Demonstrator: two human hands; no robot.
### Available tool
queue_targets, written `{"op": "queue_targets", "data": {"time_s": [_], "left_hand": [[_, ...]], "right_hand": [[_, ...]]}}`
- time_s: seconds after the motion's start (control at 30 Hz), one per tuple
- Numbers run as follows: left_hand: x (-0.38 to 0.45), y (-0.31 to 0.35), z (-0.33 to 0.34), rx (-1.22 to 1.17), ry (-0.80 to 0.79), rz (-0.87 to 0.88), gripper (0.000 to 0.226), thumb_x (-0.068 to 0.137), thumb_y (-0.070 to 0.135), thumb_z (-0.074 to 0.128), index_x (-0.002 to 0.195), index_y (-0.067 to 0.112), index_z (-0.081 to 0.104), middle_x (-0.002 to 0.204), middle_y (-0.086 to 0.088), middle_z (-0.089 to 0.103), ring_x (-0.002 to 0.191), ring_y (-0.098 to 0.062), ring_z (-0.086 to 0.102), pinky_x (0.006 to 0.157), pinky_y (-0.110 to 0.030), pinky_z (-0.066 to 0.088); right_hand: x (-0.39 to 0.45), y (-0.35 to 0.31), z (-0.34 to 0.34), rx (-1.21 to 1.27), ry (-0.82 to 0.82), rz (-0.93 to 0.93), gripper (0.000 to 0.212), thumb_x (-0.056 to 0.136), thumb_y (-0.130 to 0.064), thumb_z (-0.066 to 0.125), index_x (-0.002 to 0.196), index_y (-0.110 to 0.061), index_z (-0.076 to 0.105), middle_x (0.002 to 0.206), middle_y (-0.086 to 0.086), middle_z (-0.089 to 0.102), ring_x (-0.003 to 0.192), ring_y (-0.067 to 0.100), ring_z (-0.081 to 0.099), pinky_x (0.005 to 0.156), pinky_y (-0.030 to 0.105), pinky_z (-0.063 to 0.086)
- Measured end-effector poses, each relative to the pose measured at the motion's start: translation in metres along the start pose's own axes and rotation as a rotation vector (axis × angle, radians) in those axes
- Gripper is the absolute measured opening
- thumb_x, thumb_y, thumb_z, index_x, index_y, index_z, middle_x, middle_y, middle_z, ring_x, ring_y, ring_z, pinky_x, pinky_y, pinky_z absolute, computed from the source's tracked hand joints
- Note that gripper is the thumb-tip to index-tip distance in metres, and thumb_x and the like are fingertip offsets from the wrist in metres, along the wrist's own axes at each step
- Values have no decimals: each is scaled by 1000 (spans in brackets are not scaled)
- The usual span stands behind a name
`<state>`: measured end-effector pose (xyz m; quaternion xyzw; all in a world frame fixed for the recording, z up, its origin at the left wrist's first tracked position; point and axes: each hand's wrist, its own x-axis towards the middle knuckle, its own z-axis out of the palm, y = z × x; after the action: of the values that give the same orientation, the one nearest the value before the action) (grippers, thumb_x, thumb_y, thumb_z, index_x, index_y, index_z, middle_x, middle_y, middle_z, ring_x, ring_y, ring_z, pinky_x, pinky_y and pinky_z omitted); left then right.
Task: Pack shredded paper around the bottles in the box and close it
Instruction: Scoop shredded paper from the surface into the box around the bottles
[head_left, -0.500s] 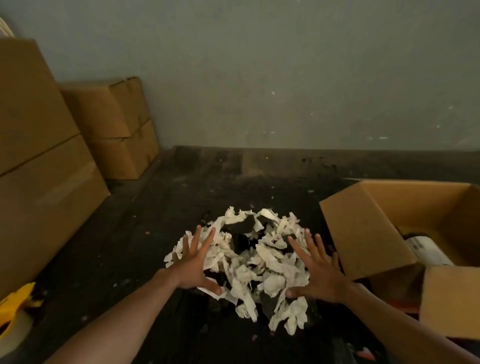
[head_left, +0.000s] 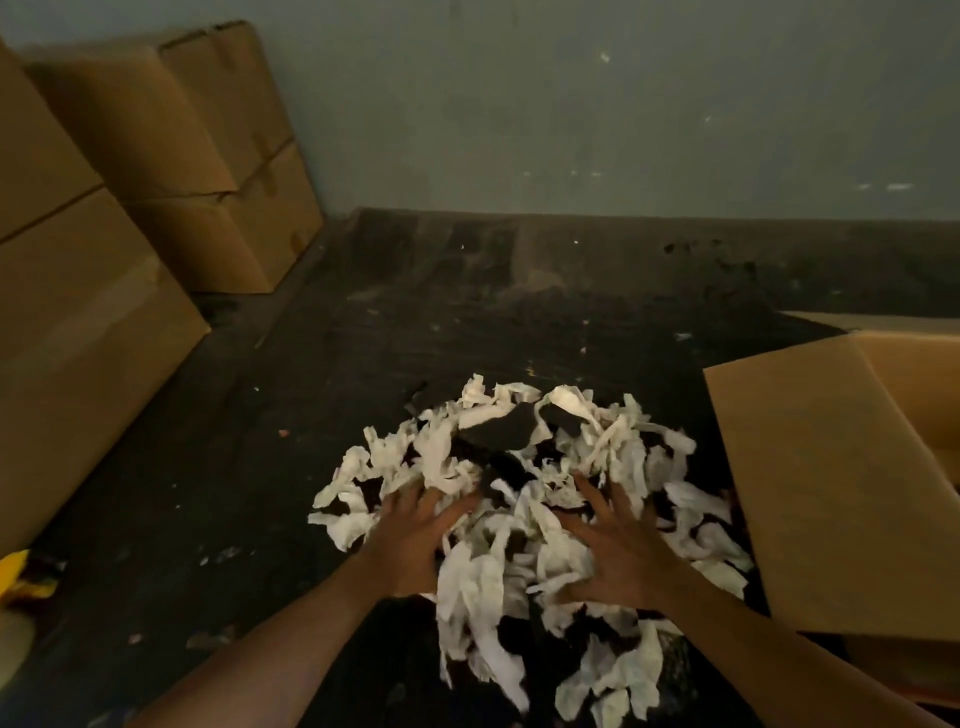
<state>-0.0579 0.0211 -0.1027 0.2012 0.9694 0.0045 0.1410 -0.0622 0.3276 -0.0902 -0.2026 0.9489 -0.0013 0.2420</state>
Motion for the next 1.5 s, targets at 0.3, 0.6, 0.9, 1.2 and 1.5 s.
{"op": "queue_targets", "data": {"time_s": [0.3,0.6,0.9,1.2,1.5], "left_hand": [[9,11,24,-3,178,-102,70,55,49,71,118,30,48,99,-7,67,88,-34,65,70,-44,56],[12,10,-25,-276,258,-189,57,88,57,48,134,24,54,130,-3,61,114,-24,61,91,-39,52],[-35,0,-106,-678,516,-281,9,88,42,66,91,33,66,89,11,70,86,-8,66,72,-25,48],[-82,-10,-170,-670,633,-375,24,91,48,60,101,29,68,92,2,71,88,-19,67,79,-33,53],[-87,54,-213,-683,644,-269,31,91,50,58,106,25,68,98,-1,70,93,-21,66,83,-35,54]], "right_hand": [[11,-12,30,41,255,14,95,22,-52,93,107,-32,55,112,14,63,93,41,67,50,45,57],[16,-18,-25,191,321,47,62,85,-40,70,141,-24,49,131,5,59,116,26,60,94,36,51],[-30,-24,-112,664,505,103,47,85,-35,74,128,-19,62,98,-8,70,84,5,64,73,26,54],[-92,-34,-165,721,703,157,29,87,-34,71,113,-20,70,83,-2,71,70,9,64,56,22,43],[-173,-18,-183,695,823,173,8,90,-31,70,93,-26,65,74,-6,69,63,7,64,52,18,44]]}}
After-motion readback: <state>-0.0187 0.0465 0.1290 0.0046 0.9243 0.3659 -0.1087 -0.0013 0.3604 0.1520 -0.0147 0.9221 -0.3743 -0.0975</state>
